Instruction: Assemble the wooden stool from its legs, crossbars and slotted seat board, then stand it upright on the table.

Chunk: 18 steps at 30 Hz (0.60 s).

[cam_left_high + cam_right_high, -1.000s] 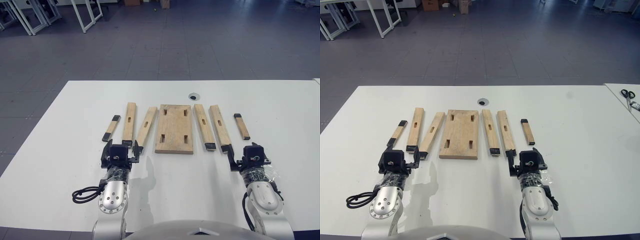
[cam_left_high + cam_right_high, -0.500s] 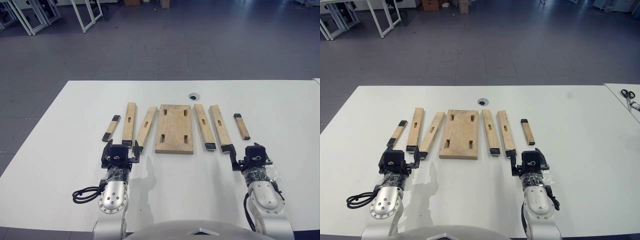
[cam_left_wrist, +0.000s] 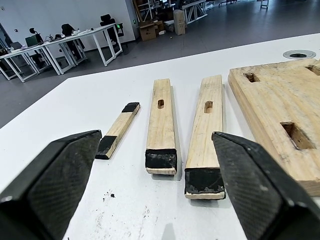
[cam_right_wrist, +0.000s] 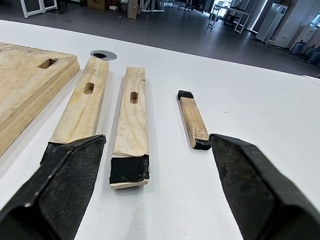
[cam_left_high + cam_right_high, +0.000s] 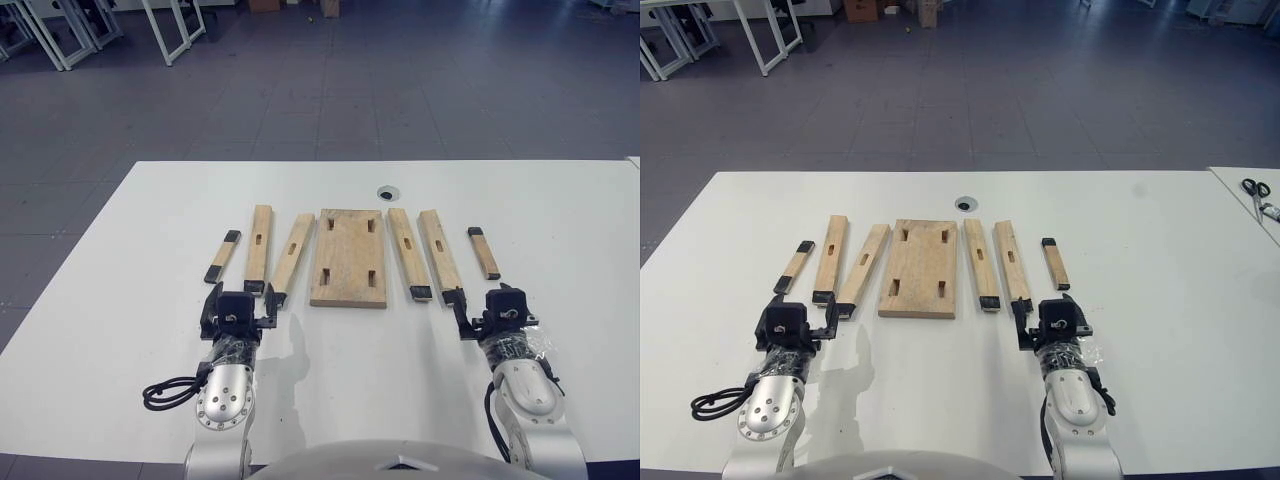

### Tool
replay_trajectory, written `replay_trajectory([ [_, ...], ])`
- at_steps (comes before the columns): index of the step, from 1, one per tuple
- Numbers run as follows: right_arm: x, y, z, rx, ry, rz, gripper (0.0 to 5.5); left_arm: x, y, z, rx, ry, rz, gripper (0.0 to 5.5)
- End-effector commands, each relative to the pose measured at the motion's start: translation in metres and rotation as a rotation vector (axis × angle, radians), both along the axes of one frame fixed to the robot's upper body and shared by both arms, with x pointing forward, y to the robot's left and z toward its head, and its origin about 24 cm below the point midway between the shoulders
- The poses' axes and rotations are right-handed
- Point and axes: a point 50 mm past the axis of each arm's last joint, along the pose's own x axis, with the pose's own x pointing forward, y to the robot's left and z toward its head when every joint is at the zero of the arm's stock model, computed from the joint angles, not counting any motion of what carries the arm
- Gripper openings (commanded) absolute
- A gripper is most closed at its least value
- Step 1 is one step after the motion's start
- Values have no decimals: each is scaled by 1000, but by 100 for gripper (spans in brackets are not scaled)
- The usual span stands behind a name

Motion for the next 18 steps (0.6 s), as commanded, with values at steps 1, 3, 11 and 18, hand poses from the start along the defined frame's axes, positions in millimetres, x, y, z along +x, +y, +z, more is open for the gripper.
replay_trajectory([
  [1,1,0,-1,-1,12,9,380,0,0,1,-7,-1,6,410],
  [3,1,1,-1,-1,12,14,380,-1,0,1,-7,-1,8,410],
  [11,1,4,-4,56,54,94,380,-2,0,0,-8,4,4,410],
  [18,72,-63,16,53,-20,93,380,-5,-1,-4,-20,10,20,410],
])
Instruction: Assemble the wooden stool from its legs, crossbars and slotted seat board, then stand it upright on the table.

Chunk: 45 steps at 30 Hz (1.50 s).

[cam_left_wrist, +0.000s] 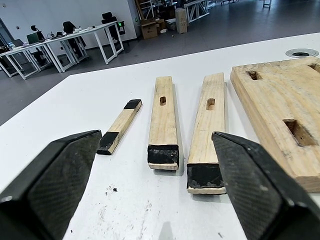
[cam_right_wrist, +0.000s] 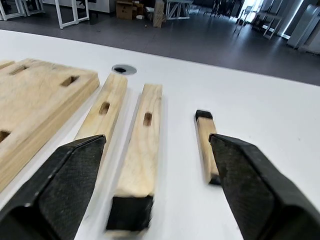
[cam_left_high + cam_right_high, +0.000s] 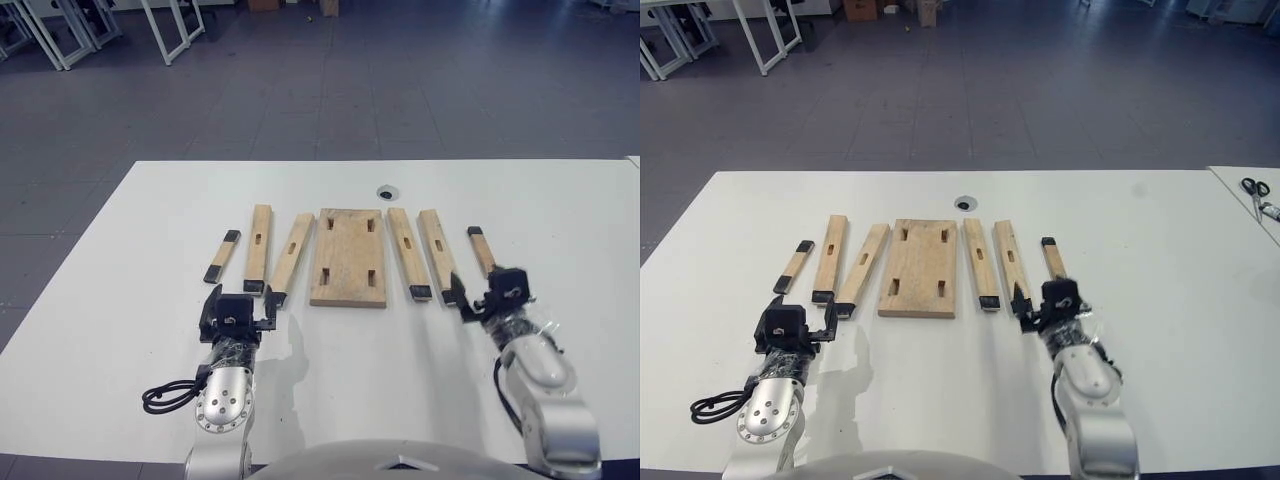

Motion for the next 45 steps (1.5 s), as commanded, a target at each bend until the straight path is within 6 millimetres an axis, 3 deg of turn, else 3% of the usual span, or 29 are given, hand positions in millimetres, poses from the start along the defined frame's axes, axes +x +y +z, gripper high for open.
replay_trajectory([
  [1,30,-39,-3,34,54,-21,380,-1,-2,-2,-18,1,6,410],
  [7,59,-60,-25,27,153,57,380,3,-4,-2,-21,-4,-8,410],
  [17,44,-71,-84,-30,344,68,380,6,-4,-1,-14,-11,-17,410],
  [22,36,-67,-109,110,550,61,380,7,-6,0,-16,-12,-23,410],
  [31,36,-62,-107,109,614,111,217,8,-9,1,-23,-18,-15,410],
  [36,35,-70,-108,116,597,36,130,10,-9,2,-28,-22,-11,410],
  [38,42,-75,-100,114,515,-19,130,13,-5,-1,-63,-3,-9,410],
  [40,54,-82,-78,91,378,-81,130,22,5,-7,-94,20,-2,410],
  [42,76,-85,-28,2,136,-124,130,49,16,-3,-203,12,-82,410],
  [44,93,-62,19,-1,-73,-82,130,77,17,6,-456,81,-232,410],
  [45,95,-37,31,44,-147,-2,130,88,14,11,-640,135,-334,410],
])
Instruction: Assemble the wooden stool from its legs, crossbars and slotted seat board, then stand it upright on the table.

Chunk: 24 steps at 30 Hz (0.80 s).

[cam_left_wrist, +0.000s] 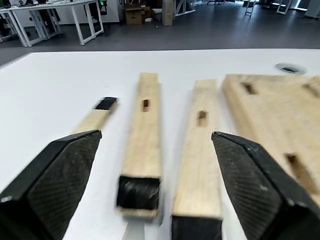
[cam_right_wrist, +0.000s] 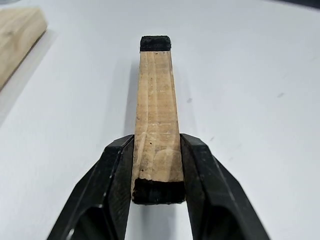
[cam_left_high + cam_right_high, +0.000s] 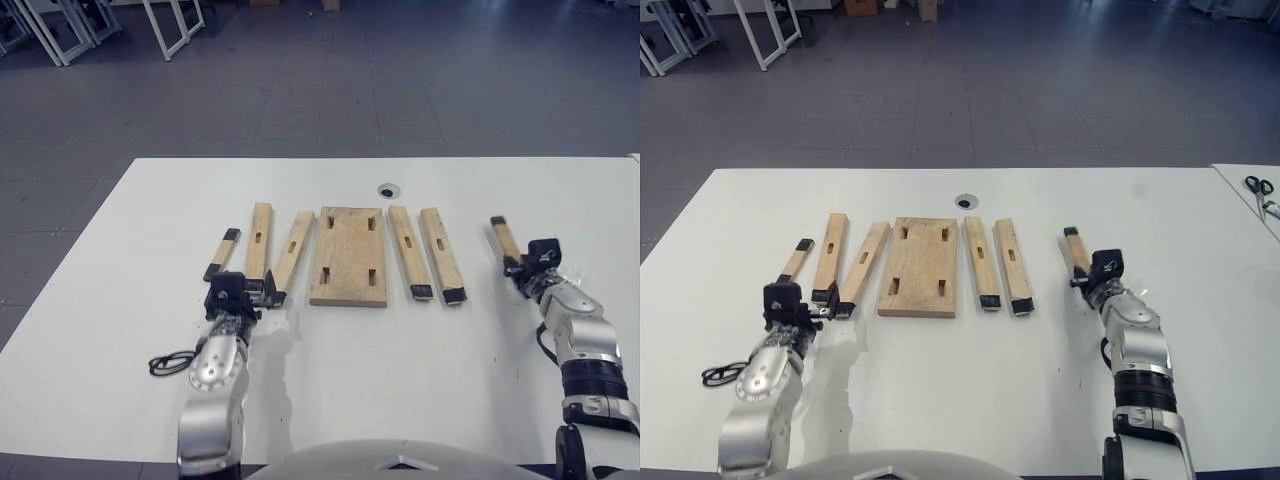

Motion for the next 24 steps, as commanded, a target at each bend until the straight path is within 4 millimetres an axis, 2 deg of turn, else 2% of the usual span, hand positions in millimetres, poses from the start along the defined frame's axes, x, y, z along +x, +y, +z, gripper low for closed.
replay_trajectory([
  [1,18,66,66,89,-355,219,130,35,-7,17,-543,153,-308,410],
  [3,6,109,61,182,-367,409,130,51,-3,39,-847,149,-458,410],
  [5,-6,136,49,219,-328,521,130,65,4,59,-1054,100,-534,410],
  [9,-25,171,50,266,-318,656,130,75,7,79,-1258,91,-635,410],
  [12,-33,193,61,296,-338,754,130,77,2,75,-1323,154,-644,410],
  [18,-43,212,63,317,-324,841,130,82,-7,65,-1316,245,-627,410],
  [23,-53,221,54,338,-282,883,130,87,-8,67,-1320,251,-630,410],
  [24,-54,221,53,340,-274,886,130,87,-9,69,-1320,245,-646,395],
])
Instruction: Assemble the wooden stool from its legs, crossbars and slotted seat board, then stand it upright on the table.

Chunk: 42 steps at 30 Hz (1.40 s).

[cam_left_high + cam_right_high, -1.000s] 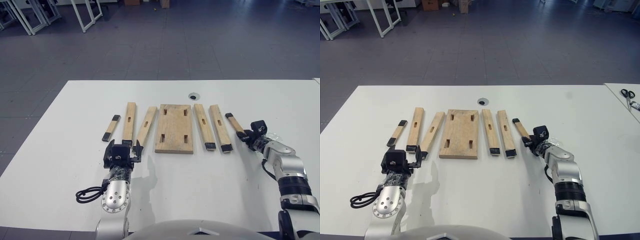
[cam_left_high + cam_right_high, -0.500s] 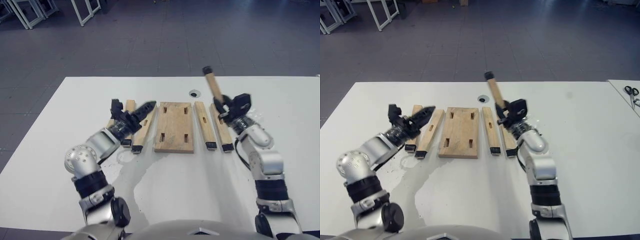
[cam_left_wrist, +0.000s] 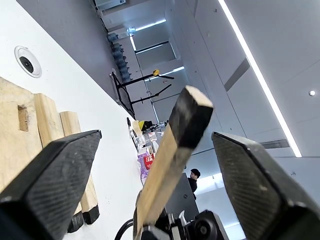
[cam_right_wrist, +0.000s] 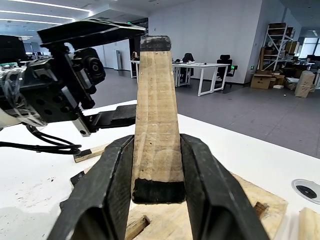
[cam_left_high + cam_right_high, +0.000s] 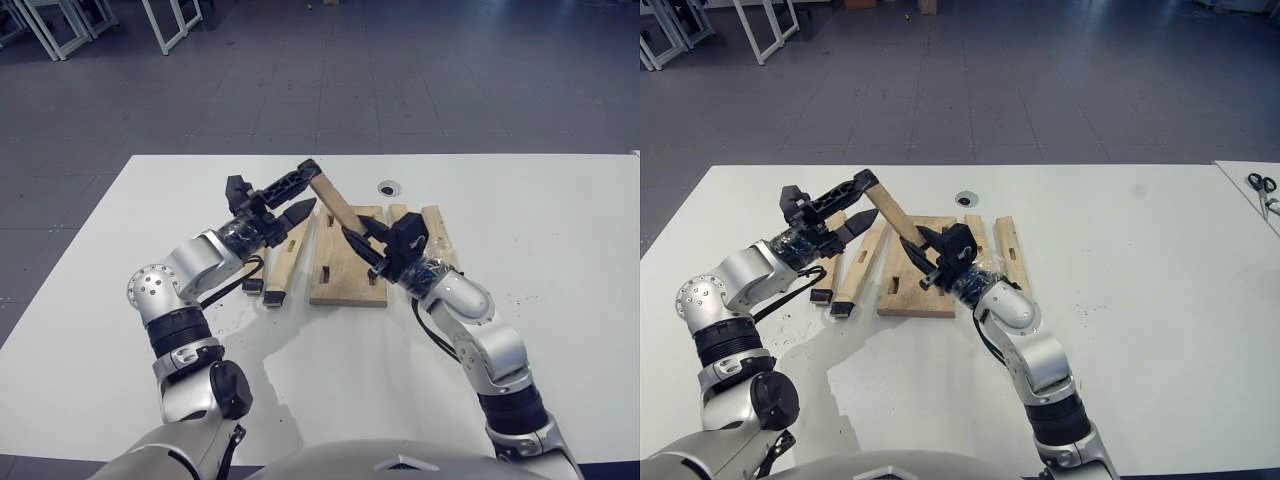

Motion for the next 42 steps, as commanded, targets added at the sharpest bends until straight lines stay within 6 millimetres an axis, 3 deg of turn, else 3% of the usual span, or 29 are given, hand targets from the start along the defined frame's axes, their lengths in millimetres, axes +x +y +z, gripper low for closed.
replay_trajectory([
  [1,-6,4,-5,-6,29,24,130,3,-3,10,9,-40,-31,377],
  [9,-5,1,-7,3,45,-1,130,-9,-16,9,172,-117,-146,246],
  [21,-7,0,-7,0,48,4,130,-3,-12,11,142,-141,-88,75],
  [26,-8,1,-6,-4,50,11,130,-11,-17,15,81,-171,-132,56],
  [31,-10,1,-7,-15,52,41,130,-9,-17,14,40,-157,-35,56],
  [33,-12,3,-9,-19,68,64,188,-8,-18,11,41,-137,5,47],
  [36,-10,-1,-13,-43,86,24,222,-10,-19,9,43,-124,26,41],
  [40,-4,-8,-17,-69,111,-26,222,-12,-11,8,105,-130,57,41],
  [42,-2,-15,-20,-92,119,-63,222,-10,3,11,181,-175,176,41],
])
